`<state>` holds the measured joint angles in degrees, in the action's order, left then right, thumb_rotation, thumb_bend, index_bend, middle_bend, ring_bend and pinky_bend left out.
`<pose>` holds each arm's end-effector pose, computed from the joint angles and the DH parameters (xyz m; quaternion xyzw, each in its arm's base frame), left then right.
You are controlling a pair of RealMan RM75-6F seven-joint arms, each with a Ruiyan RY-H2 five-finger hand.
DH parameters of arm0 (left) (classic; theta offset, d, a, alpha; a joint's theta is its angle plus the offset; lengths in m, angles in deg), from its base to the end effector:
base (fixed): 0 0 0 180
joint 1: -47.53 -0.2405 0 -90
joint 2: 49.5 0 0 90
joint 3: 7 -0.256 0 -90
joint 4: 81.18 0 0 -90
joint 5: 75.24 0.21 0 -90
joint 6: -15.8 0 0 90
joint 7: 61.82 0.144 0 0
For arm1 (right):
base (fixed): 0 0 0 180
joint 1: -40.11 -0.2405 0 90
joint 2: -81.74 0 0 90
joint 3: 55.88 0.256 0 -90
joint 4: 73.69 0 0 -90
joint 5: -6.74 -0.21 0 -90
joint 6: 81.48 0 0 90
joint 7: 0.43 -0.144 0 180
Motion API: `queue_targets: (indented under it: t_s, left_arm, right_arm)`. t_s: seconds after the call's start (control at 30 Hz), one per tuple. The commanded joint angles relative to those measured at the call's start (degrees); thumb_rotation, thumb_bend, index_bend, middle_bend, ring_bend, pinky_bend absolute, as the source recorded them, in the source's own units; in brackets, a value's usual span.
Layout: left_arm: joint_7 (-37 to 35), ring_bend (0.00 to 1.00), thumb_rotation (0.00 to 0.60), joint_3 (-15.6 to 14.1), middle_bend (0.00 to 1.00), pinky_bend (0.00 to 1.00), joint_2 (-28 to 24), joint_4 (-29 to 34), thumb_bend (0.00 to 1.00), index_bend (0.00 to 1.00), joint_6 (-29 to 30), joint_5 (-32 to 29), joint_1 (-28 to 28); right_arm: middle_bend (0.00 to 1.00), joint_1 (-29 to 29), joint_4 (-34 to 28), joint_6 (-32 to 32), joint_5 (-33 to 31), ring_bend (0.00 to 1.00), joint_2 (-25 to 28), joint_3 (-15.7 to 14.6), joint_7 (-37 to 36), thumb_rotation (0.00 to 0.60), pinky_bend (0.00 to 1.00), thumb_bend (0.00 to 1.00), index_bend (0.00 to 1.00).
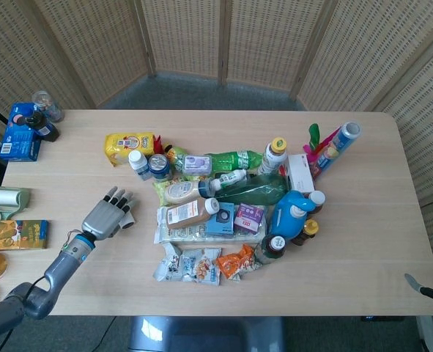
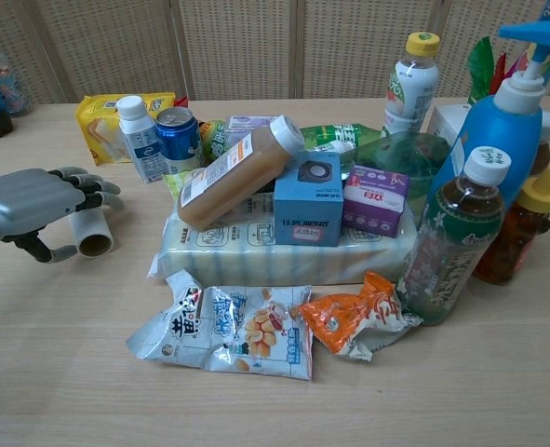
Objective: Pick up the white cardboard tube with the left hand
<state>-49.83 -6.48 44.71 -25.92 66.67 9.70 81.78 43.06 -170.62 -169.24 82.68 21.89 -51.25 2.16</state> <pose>-0.2806 0.3283 -0.0314 -0.8285 -0.2540 -0.2127 0.4515 -0.3401 -0.1394 0.1951 0.5048 -0.4258 0.3247 0.6771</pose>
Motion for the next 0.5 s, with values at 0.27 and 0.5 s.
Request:
queue_targets:
  t_s: [0.27, 0.5]
  left_arm:
    - [-5.54, 0.72, 0.600, -0.54, 0.62, 0.49, 1.90, -3.99, 0.45, 0.63, 2.06, 0.32, -0.56]
    - [-8.06, 0.79, 0.600, 0.36, 0.68, 0.58, 1.40, -4.61, 0.44, 0.67, 3.36, -1.00, -1.39]
  right_arm:
    - [0.00, 0.43, -0.28, -0.13, -0.41, 0.00, 0.08, 0.20, 0.28, 0.497, 0.00, 0.03, 0.00]
    - [0.00, 0.13, -0.42, 0.38, -0.45, 0.00, -0.11, 0.46, 0.67, 0.490, 0.00, 0.04, 0.00]
